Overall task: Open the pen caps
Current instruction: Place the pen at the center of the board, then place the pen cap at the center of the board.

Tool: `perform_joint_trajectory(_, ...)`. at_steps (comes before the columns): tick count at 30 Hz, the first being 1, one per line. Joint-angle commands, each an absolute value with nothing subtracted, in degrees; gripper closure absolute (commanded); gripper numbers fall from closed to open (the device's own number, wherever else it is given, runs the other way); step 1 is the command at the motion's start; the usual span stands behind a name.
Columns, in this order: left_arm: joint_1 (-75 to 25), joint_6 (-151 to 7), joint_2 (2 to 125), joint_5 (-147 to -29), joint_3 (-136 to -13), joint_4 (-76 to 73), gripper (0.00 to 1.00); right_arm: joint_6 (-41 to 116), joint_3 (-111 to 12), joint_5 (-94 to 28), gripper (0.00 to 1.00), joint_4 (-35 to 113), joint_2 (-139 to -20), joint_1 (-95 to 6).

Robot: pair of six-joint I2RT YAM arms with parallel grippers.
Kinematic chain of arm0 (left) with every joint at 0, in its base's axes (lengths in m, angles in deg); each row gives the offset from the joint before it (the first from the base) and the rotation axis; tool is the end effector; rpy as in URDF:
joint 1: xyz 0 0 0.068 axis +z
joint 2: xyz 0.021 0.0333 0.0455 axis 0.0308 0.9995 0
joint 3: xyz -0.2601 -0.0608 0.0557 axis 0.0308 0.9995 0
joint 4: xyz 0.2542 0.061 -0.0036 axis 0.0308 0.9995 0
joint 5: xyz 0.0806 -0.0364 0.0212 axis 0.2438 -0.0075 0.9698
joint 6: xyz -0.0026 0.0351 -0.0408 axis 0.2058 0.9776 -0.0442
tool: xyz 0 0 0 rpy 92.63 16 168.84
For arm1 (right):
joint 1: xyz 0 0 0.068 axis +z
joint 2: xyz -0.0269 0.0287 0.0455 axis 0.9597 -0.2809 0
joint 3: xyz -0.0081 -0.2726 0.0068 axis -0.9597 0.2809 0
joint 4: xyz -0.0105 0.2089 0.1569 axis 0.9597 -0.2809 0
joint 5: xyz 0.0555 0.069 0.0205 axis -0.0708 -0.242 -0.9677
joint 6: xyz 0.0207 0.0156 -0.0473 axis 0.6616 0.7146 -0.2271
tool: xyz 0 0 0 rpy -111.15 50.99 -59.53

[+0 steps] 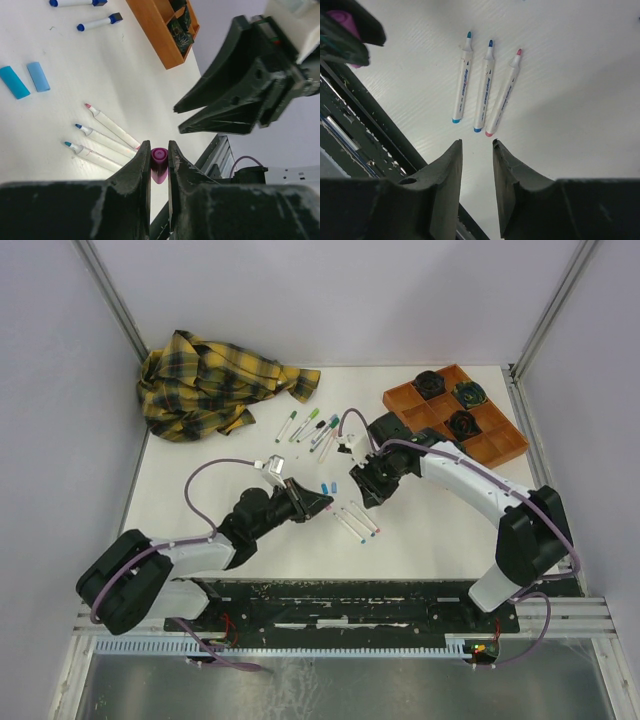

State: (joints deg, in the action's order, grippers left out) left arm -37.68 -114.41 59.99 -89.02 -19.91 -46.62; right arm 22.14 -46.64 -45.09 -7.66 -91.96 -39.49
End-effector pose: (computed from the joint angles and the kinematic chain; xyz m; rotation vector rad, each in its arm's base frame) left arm 0.1801 -0.1556 0.1853 -0.1092 1.8954 -1.3174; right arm 0.2641 0.1936 0.2474 -1.0981 2.5534 0.5842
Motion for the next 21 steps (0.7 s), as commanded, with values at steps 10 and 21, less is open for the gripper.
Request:
perform_joint_trajectory(10,-42.73,-107.63,67.82,-80.18,-30.63,-40.68,0.97,13.88,-48.13,-49.73,0.59,-12.72,-82.9,-44.43)
perform_joint_trajectory(21,-44.04,-103.9,77.27,-69.77,-47.36,-17.44,0.97,13.64,-47.28,-47.39,0.58,-11.8,-81.0,-45.56)
